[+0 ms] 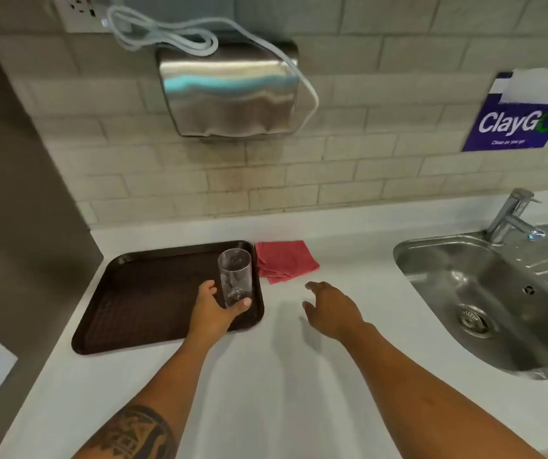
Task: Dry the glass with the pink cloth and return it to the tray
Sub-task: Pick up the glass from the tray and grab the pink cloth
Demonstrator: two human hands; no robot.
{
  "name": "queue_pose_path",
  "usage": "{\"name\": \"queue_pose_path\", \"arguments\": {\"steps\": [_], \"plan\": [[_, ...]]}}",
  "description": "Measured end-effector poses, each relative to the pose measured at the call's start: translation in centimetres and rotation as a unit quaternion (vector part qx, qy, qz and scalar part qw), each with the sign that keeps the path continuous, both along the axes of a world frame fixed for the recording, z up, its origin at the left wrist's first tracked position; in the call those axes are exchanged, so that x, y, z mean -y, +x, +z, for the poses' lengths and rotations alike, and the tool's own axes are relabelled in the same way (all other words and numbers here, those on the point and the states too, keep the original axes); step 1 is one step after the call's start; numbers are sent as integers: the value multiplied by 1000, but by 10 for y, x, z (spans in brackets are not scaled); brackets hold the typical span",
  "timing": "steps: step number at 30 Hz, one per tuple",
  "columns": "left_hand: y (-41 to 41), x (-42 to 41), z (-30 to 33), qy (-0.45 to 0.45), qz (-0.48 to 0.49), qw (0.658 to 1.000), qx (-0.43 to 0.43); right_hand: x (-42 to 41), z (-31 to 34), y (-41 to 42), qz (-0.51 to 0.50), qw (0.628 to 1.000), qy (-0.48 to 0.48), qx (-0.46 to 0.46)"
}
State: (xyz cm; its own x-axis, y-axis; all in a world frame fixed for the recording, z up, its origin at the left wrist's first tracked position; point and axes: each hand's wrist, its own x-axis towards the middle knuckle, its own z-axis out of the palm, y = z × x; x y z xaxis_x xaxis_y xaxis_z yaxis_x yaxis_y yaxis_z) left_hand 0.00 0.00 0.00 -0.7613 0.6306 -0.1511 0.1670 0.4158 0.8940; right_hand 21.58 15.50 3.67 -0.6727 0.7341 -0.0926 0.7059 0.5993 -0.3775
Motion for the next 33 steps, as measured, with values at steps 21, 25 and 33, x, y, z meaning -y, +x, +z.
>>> {"name": "queue_pose_path", "arguments": {"steps": [21,25,33], "plan": [[-23,-38,-15,97,2,994,50,-104,-46,-144,85,980,-17,177],[-24,-37,-9,109,-2,990,94,-106,-54,-141,76,978,76,180],[-13,-38,2,154,-4,974,165,-92,-24,-106,-87,965,-201,-144]]}}
